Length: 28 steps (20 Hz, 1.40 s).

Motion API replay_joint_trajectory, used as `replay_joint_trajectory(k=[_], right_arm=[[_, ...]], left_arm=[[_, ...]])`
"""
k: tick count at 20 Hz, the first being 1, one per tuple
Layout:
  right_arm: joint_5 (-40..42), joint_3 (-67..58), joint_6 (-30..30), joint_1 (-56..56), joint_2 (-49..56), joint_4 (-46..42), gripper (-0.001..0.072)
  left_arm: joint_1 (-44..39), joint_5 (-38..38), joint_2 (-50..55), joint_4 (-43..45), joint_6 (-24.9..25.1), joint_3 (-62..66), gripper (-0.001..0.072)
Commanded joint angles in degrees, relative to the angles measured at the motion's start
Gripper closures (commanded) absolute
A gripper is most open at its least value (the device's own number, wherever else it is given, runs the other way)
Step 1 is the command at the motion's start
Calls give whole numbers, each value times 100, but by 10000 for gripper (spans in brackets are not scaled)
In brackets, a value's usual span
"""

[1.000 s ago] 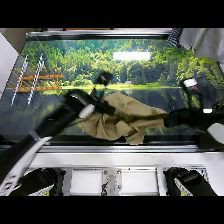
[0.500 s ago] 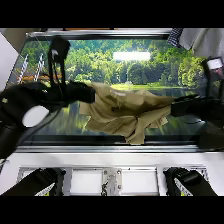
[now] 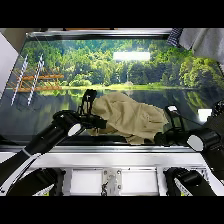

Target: Fold the clothes and pants, and hang the long-sleeved shirts on hangers.

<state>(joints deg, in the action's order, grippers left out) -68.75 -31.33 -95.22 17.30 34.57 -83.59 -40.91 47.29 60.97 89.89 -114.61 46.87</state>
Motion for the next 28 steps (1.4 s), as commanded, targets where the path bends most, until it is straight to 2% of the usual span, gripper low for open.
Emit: replay_joint_trajectory(k=[1, 5, 9, 12, 13, 16, 19, 21, 22, 25, 28], right_arm=[[-11, 175, 774, 7, -26, 413, 202], [208, 164, 1574, 20, -13, 1084, 203], [662, 164, 1941, 555, 247, 979, 204], [1008, 162, 1917, 1335, 756, 238, 205], [1071, 162, 1794, 1530, 942, 0, 204], [1410, 162, 938, 1919, 1526, -699, 204], [1860, 162, 479, 1921, 1904, -793, 205], [2050, 162, 22, 1921, 2041, -977, 249], [2098, 162, -138, 1921, 2061, -1064, 303], [2251, 153, -645, 1919, 2061, -1309, 324], [2240, 107, -1397, 1915, 2057, -1912, 326]], left_arm=[[-42, -81, 363, -142, -4, 160, 693], [-42, -81, 439, -144, 24, 448, 693], [-42, -81, 417, -140, 26, 442, 693], [-42, -81, 417, -140, 24, 442, 693], [-42, -81, 417, -140, 26, 442, 693], [-42, -81, 417, -140, 24, 442, 693], [-42, -81, 417, -142, 22, 442, 693], [-42, -81, 417, -142, 22, 442, 693], [-42, -83, 417, -142, 22, 442, 693], [-42, -83, 417, -144, 22, 442, 693], [-42, -81, 415, -149, 20, 442, 693]])
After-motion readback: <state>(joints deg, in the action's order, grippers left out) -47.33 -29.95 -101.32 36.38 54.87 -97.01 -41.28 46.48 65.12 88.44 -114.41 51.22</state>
